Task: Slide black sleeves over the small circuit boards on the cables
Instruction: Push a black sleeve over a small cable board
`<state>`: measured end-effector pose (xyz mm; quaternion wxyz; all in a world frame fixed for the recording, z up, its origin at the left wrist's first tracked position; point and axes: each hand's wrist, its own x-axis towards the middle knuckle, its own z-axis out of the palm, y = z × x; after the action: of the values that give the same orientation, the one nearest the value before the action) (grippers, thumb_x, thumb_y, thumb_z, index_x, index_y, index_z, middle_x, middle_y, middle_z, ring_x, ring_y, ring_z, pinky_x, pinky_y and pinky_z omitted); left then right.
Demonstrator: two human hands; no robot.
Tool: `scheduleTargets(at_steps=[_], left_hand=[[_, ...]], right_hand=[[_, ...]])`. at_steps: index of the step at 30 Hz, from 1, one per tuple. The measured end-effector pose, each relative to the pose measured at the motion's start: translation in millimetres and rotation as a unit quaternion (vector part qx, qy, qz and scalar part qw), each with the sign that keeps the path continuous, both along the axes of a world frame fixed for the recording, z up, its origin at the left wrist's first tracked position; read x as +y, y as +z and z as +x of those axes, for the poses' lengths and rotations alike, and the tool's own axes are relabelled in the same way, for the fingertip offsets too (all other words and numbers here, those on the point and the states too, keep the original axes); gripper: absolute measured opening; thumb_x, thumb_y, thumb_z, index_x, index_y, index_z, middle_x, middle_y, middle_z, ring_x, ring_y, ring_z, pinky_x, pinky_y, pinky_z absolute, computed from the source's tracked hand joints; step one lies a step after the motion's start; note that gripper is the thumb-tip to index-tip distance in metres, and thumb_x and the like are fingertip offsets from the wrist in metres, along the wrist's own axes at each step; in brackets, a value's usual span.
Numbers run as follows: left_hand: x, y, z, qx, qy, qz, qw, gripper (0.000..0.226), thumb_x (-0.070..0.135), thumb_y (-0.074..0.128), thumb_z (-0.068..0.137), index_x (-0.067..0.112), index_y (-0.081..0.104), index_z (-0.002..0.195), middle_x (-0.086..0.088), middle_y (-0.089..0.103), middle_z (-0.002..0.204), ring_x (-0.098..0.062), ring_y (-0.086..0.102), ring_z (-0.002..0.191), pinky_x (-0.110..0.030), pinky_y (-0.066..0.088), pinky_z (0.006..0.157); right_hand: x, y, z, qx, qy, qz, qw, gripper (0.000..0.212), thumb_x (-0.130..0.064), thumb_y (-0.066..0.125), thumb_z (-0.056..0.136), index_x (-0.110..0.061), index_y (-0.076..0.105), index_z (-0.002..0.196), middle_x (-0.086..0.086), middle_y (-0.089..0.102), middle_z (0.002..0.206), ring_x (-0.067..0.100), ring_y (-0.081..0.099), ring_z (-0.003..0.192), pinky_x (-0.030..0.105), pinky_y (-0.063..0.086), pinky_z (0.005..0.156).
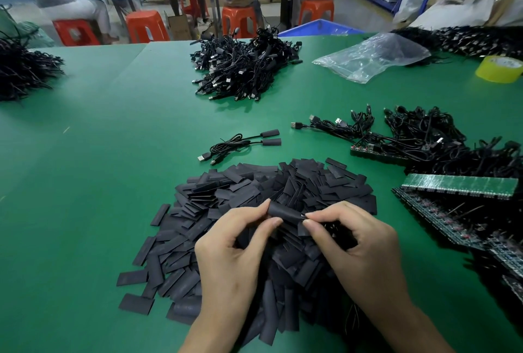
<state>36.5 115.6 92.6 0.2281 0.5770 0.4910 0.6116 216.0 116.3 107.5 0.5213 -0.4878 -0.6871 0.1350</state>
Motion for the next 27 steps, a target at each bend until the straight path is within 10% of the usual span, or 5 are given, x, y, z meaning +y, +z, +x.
scheduleTargets(at_steps=[27], left_hand=[[0.5,-1.7,2.4,0.018,0.005,0.0,1.0,0.031,0.023,0.082,0.083,0.029,0.077,0.113,0.018,0.075,0.103,-0.008,0.073,0.096,-0.016,0.052,0.085]], right_hand=[[-1.3,-2.6,-5.1,-0.002,-0.01,-0.01,1.0,0.002,-0.021,0.078,0.085,-0.023,0.077,0.085,-0.025,0.069,0.087,-0.005,0.067,0.084,0.006,0.045,0.074]])
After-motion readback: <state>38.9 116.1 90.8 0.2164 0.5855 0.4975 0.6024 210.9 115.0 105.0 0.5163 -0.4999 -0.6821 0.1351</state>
